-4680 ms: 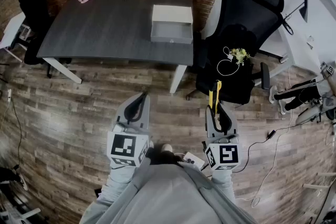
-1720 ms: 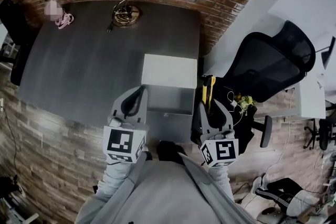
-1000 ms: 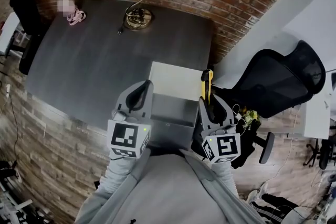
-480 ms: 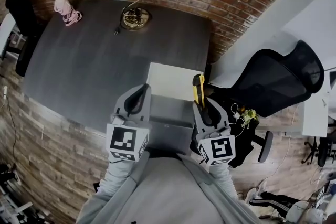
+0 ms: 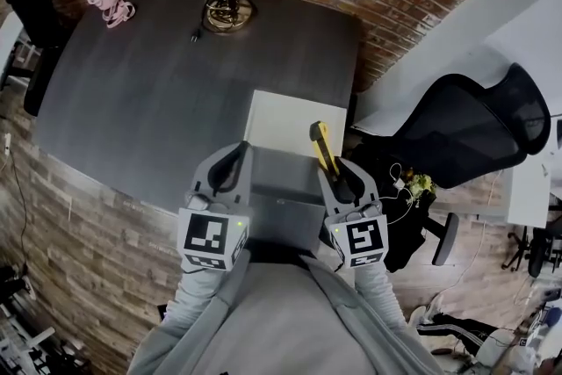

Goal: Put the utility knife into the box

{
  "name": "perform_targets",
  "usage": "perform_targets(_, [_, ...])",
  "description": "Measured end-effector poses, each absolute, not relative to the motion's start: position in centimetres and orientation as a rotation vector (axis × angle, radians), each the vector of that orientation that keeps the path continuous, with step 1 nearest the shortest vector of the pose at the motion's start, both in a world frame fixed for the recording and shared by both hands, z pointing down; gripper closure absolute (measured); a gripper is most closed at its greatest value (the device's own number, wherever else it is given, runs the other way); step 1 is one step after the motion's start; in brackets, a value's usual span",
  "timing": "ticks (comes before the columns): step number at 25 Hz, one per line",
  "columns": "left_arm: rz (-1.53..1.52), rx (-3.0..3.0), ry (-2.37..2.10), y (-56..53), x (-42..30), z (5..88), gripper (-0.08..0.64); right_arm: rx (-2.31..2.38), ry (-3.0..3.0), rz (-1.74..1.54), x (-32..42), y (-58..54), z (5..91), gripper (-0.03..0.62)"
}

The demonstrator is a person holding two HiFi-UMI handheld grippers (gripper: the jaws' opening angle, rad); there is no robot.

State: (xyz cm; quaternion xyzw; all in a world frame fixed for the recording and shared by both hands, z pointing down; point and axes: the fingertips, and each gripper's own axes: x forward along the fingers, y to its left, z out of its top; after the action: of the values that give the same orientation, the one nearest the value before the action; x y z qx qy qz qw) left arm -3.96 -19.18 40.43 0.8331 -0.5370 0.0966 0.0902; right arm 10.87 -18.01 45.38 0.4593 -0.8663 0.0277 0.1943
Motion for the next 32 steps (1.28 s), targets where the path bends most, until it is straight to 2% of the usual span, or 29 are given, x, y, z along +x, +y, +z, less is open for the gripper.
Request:
perform_targets(23, [0.314, 2.383, -1.606, -17.9, -5.6, 44.5, 0.54, 0.662, -2.238, 0.052, 6.6, -16.6, 58.9, 0.466])
perform_targets(32, [0.316, 2.367, -1.593, -17.7, -5.9, 45.2, 0.54, 0.493, -2.121, -0.001, 5.9, -16.2, 61.8, 0.466])
